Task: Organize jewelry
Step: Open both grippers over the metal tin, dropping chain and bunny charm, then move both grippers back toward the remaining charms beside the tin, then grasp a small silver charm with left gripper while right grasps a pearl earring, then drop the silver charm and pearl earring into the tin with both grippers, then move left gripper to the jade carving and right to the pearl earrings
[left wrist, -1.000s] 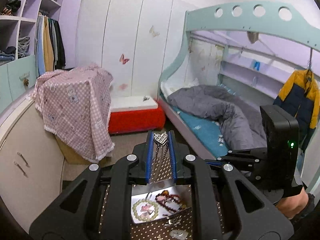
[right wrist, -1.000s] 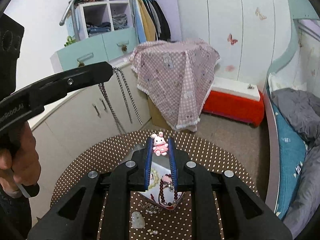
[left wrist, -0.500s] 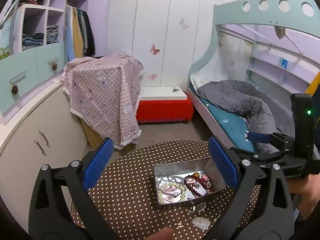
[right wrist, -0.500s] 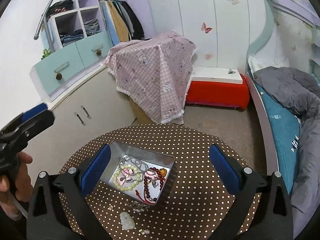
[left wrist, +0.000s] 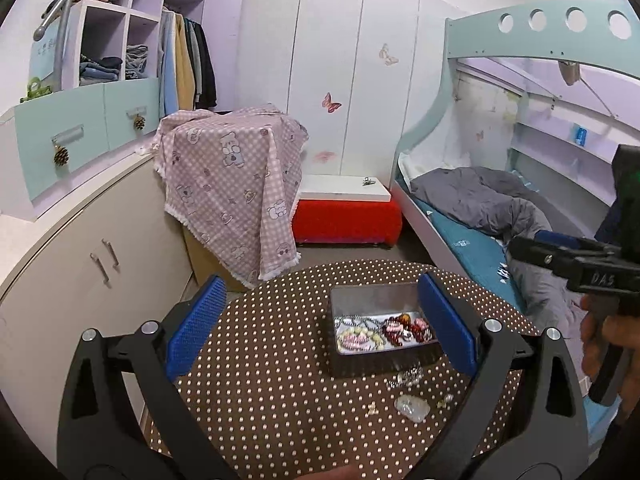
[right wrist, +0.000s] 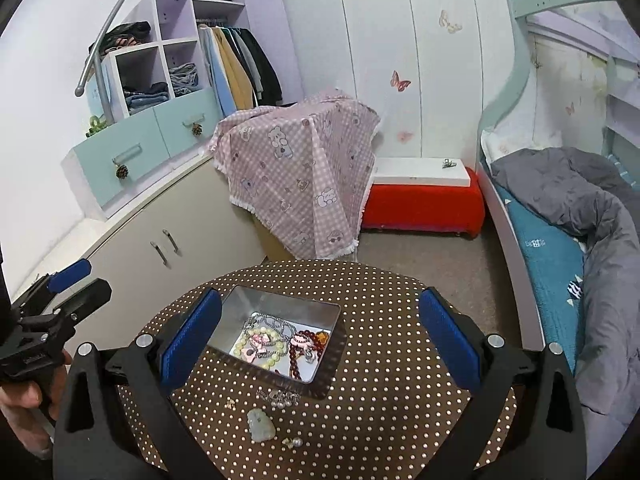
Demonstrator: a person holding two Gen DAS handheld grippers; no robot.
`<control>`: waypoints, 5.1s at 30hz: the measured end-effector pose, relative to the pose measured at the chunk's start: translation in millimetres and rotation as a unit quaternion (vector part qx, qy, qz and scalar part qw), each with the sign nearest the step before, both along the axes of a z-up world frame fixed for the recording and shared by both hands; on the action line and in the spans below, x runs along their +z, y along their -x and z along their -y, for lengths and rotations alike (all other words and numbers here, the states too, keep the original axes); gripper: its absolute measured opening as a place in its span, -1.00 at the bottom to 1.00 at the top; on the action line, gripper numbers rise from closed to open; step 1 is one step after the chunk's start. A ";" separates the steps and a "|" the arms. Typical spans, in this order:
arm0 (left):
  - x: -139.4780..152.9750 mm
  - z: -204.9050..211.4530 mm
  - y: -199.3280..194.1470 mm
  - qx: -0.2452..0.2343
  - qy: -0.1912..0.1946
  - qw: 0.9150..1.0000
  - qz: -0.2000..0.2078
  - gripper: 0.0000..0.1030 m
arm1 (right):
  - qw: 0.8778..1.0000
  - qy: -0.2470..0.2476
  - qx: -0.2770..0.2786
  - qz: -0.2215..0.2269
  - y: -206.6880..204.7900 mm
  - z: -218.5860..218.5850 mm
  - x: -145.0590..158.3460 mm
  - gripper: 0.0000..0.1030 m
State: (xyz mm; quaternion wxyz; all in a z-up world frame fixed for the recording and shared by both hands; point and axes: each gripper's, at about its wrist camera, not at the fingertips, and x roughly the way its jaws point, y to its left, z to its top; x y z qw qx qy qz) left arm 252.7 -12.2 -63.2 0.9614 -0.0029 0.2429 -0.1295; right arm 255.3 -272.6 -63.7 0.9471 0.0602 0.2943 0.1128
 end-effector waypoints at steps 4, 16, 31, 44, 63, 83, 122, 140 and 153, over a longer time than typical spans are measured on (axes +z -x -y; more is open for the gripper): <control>-6.5 -1.6 12.3 -0.001 -0.003 1.000 -0.001 0.83 | 1.000 0.004 0.000 0.006 13.5 0.9 0.1 0.84; -47.5 11.3 28.0 -0.014 -0.029 0.999 -0.037 0.83 | 1.000 0.002 -0.018 -0.011 53.2 9.9 -29.0 0.84; -114.0 33.5 20.5 -0.033 -0.057 0.991 -0.116 0.83 | 0.995 0.026 -0.016 -0.095 54.8 0.6 -99.5 0.84; -146.1 53.7 -5.3 -0.061 -0.077 0.980 -0.173 0.23 | 0.992 0.024 0.001 -0.127 47.5 -3.7 -126.0 0.84; -149.5 53.0 0.5 -0.104 -0.058 0.976 -0.184 -0.85 | 0.987 0.051 0.055 -0.140 32.8 -37.3 -141.8 0.34; -133.3 28.8 8.8 -0.080 -0.031 0.982 -0.166 -0.85 | 0.984 0.084 0.094 -0.126 38.4 -54.0 -142.7 -0.69; -23.4 50.3 -90.9 -0.074 -0.007 0.993 -0.093 -0.53 | 0.992 0.005 0.100 -0.076 -68.8 -33.9 -29.5 -0.53; 0.7 25.0 -43.9 -0.012 -0.002 1.000 -0.018 0.88 | 0.998 -0.033 0.030 -0.044 -46.3 -2.6 -13.8 0.84; 1.2 28.5 -3.7 -0.002 -0.009 1.000 -0.001 0.88 | 1.000 -0.023 0.016 -0.010 -7.4 5.3 0.5 0.84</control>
